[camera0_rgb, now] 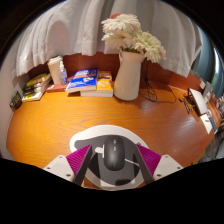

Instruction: Arrange mouse

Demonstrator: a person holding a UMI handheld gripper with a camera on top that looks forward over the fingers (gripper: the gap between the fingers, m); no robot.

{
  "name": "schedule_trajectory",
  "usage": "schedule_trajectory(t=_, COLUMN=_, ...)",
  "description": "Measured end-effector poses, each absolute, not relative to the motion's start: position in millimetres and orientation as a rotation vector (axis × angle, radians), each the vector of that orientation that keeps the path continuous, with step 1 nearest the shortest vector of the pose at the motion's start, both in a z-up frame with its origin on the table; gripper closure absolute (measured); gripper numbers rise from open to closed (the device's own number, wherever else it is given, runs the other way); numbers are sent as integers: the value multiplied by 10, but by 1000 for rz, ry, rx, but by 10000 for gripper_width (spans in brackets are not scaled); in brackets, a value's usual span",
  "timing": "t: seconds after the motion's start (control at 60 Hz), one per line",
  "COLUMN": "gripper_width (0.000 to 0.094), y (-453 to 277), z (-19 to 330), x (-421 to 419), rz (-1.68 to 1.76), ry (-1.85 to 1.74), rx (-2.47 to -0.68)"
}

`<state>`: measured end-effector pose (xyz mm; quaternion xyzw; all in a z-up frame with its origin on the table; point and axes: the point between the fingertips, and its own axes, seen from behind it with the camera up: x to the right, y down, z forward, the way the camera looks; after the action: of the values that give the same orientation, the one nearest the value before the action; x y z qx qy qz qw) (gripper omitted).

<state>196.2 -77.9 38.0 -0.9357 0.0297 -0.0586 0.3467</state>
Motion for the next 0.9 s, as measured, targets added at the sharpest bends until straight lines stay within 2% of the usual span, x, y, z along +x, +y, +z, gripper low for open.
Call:
schedule_trajectory(t=0.367, gripper_width=82, y=-1715, z=1322, x=531, rz=-42, ry=20, rx=-2341)
schedule_trajectory(t=0.6, gripper_width=84, y=-2095, z=1953, x=12, rz=22, ry=30, rx=-2229)
schedule_trajectory(t=0.717, gripper_width=85, y=-2212, z=2142, x=-119, rz=29, ry=8, rx=-2202)
schedule_trajectory(t=0.9, gripper_width=84, y=-2348, z=2224, x=-201, rz=25, ry=-16, rx=-2192)
